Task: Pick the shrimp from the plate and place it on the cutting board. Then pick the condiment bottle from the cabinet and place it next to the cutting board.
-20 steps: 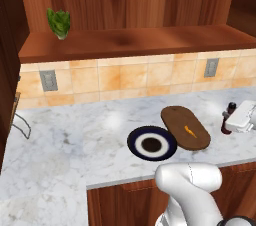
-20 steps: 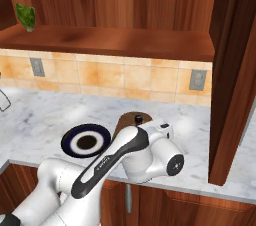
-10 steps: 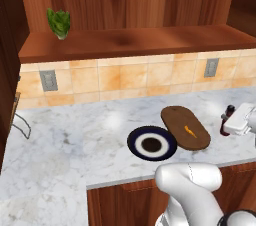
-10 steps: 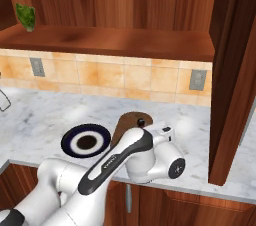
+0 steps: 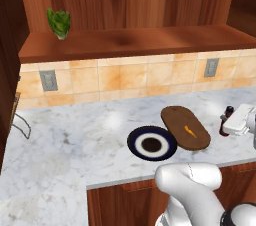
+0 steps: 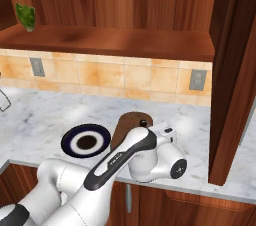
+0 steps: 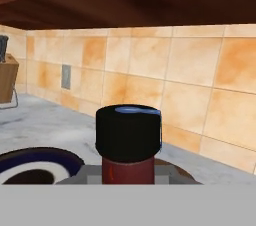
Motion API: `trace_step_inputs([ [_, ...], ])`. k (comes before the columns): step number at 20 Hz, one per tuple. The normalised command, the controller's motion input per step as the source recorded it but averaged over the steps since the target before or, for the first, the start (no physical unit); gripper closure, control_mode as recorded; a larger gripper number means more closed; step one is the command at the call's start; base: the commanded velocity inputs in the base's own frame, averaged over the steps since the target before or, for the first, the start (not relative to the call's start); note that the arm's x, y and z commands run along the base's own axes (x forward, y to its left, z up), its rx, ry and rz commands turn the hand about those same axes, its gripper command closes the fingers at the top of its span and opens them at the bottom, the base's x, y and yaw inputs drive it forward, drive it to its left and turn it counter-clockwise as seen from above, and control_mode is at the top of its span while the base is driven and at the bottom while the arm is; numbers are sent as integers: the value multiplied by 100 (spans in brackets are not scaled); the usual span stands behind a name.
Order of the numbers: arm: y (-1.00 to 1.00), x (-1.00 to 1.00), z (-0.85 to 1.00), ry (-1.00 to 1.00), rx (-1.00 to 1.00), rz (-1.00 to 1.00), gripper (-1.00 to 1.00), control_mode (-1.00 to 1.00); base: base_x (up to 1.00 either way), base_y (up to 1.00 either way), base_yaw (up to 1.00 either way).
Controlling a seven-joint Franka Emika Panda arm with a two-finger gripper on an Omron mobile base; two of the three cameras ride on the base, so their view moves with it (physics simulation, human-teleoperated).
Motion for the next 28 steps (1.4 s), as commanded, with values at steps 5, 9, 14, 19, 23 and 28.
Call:
trace_step_inputs([
  [5,-10,9,-7,0,0,0,100,-100,0,0,0],
  [9,-9,7,-10,0,0,0,100,-100,0,0,0],
  [14,-5,6,-12,0,0,0,100,-100,0,0,0],
  [19,-2,6,-13,0,0,0,100,-100,0,0,0],
  [23,0,3,-13,0,0,0,100,-100,0,0,0],
  [28,0,5,-15,0,0,0,100,-100,0,0,0],
])
